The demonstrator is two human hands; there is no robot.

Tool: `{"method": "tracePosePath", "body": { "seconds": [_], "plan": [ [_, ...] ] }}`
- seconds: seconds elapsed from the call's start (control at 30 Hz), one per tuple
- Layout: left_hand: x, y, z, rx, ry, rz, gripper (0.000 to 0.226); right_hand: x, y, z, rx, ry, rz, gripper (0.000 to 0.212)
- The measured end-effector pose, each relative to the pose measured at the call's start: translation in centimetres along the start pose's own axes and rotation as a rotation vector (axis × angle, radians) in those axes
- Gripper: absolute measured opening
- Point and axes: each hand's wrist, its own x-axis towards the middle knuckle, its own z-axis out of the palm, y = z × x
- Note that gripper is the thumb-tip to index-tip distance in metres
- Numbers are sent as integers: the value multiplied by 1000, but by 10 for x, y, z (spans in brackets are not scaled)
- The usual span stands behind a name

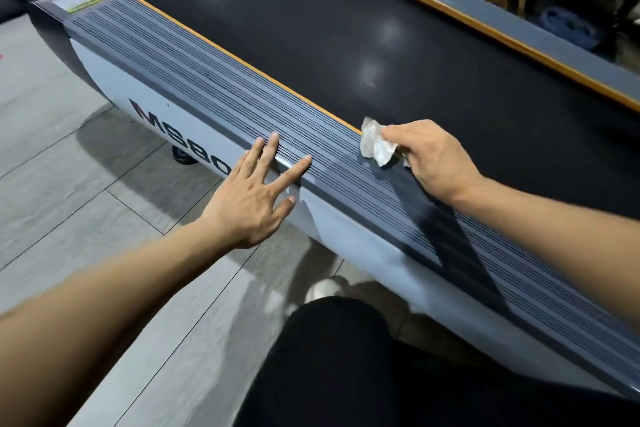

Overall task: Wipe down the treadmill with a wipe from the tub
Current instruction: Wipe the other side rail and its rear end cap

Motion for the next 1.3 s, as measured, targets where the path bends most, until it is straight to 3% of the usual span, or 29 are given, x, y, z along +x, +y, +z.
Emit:
{"method": "tracePosePath", "body": {
  "seconds": [0.13, 0.2, 0.27, 0.37, 0.5, 0.6, 0.73, 0.83, 0.9, 0.97, 1.1, 1.2, 1.3],
  "plan": [
    [-1, 0, 6, -27, 43, -20, 63, -27, -16, 47, 209, 88, 213, 46],
    [-3, -1, 7, -43, 44, -25, 63, -31, -35, 60, 268, 71, 68, 43],
    [-2, -4, 7, -52, 41, -20, 65, -33, -62, 63, 317, -47, -107, 43],
    [-3, -11, 7, -118, 94, -34, 72, -19, -83, 52, 316, -173, -159, 50],
    [-5, -15, 10, -115, 138, -29, 73, 10, -57, 51, 217, -97, 58, 56],
    [-5, -15, 8, -104, 138, -35, 71, 15, -62, 54, 170, -92, 112, 57],
    [-3, -10, 8, -115, 135, -44, 72, 4, -76, 47, 316, -167, 207, 62],
    [-2, -6, 10, -117, 149, -35, 74, 2, -80, 52, 335, -32, 279, 35],
    [-1, -6, 11, -112, 152, -44, 74, 5, -85, 55, 348, -6, 225, 13],
    [-1, -6, 12, -111, 151, -48, 74, 14, -81, 48, 371, -4, 161, 20],
    [-2, -6, 10, -128, 148, -48, 73, 44, -53, 34, 277, 233, 223, 36],
    [-2, -5, 11, -137, 155, -52, 74, 49, -47, 52, 222, 182, 128, 24],
    [-1, -4, 12, -127, 160, -51, 75, 38, -47, 66, -53, 172, 73, 21]
  ]
}}
